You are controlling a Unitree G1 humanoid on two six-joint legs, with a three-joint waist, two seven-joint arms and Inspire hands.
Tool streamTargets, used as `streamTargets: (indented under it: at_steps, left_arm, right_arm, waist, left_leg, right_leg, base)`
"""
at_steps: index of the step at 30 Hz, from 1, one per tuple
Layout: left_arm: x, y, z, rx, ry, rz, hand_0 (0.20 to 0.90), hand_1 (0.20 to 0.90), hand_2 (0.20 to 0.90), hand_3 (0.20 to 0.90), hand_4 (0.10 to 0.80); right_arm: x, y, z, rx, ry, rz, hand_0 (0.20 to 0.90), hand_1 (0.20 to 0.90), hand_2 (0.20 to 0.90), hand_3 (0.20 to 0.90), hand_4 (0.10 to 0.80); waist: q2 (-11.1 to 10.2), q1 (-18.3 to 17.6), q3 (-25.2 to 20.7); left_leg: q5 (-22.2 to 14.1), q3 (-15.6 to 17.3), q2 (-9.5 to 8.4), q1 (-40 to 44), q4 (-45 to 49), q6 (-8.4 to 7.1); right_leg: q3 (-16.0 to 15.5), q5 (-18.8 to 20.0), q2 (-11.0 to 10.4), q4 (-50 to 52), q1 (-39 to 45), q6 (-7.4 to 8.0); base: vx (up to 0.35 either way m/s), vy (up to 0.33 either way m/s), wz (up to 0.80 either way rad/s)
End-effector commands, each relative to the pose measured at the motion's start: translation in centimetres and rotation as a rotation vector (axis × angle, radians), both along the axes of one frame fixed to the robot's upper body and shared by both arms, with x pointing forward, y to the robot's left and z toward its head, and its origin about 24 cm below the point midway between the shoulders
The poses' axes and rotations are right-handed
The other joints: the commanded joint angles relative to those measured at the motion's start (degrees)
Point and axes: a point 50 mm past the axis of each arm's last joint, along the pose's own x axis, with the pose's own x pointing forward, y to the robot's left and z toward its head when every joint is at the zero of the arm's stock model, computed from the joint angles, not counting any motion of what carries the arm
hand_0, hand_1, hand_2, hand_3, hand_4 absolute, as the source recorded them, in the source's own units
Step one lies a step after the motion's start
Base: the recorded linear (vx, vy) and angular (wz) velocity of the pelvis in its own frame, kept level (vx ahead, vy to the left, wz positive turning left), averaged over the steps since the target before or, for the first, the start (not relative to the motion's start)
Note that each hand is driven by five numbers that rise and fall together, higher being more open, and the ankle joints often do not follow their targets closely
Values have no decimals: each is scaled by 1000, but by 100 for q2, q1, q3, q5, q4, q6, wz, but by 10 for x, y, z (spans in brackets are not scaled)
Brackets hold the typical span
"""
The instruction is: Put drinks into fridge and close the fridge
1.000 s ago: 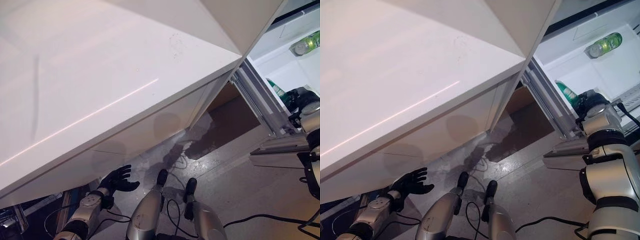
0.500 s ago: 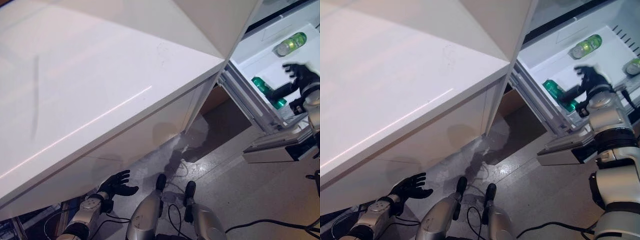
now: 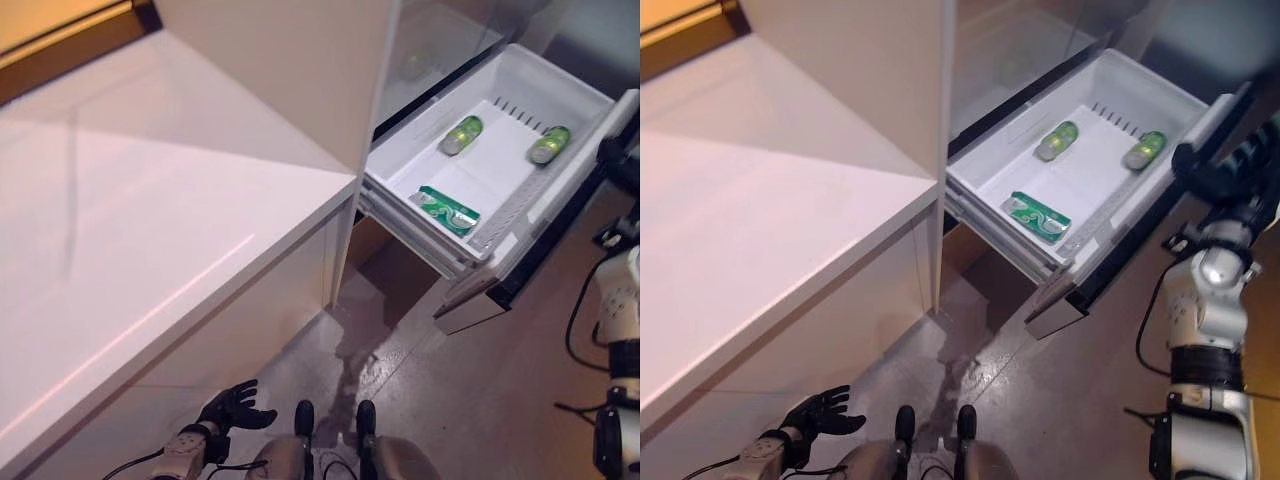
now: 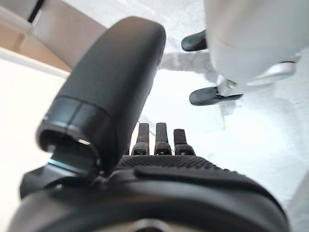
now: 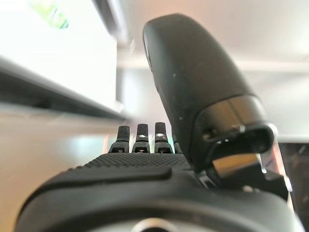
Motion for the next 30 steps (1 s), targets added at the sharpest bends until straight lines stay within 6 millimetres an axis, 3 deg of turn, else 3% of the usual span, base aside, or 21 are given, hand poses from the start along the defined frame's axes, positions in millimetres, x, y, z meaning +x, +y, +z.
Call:
streamTargets:
  at_steps: [1, 8, 13, 15, 23, 30]
  left_arm:
    - [-13, -3, -5, 30, 31, -100, 900, 900, 900, 900, 800]
    - [13, -18, 8, 6, -78, -97, 900, 900, 900, 900, 800]
    - [10, -14, 5, 16, -63, -30, 900, 900, 900, 900, 800]
    - [9, -11, 5, 23, -56, -19, 900, 900, 900, 900, 800]
    - [6, 2, 7, 16, -71, 50, 900, 900, 900, 900, 800]
    - [11, -5, 12, -21, -115, 32, 900, 900, 900, 900, 800]
  right_arm:
    - [-15, 6, 53, -146, -269, -18, 900, 900, 900, 900, 800]
    - [-2, 6, 62, 51, -403, -15, 900, 900, 900, 900, 800]
    - [14, 7, 54, 149, -373, 29, 900, 900, 900, 900, 800]
    - [19, 8, 55, 148, -359, 59, 900, 900, 900, 900, 800]
    - [44, 32, 65, 112, -333, 458, 900, 900, 900, 900, 800]
    - [54, 58, 97, -3, -404, 653, 900, 900, 900, 900, 800]
  waist:
    - [-68, 140, -440]
    - [56, 220, 215]
    - [122, 330, 440]
    - [134, 360, 483]
    - [201, 508, 646]
    - [237, 720, 671]
  left_leg:
    - [-1225, 26, -102, -622, 1833, 127]
    - [-1937, 130, -207, -1851, 3678, 419]
    - [-2155, 102, -289, -2294, 4334, 520]
    - [-2181, 95, -314, -2385, 4449, 534]
    - [-2136, 19, -438, -2735, 4670, 565]
    - [-1929, -120, -561, -2824, 4454, 526]
  right_leg:
    - [-311, -787, -186, 1581, -528, -70]
    - [-409, -1311, -395, 3403, -1689, -326]
    - [-429, -1524, -445, 4079, -2161, -468]
    - [-429, -1552, -446, 4187, -2255, -499]
    - [-435, -1623, -373, 4558, -2681, -624]
    - [-511, -1572, -339, 4550, -2793, -614]
  base:
    - [12, -20, -7]
    - [-153, 49, 0]
    - [-55, 83, 5]
    - [-25, 80, 7]
    - [-19, 76, 3]
    - [-9, 47, -4]
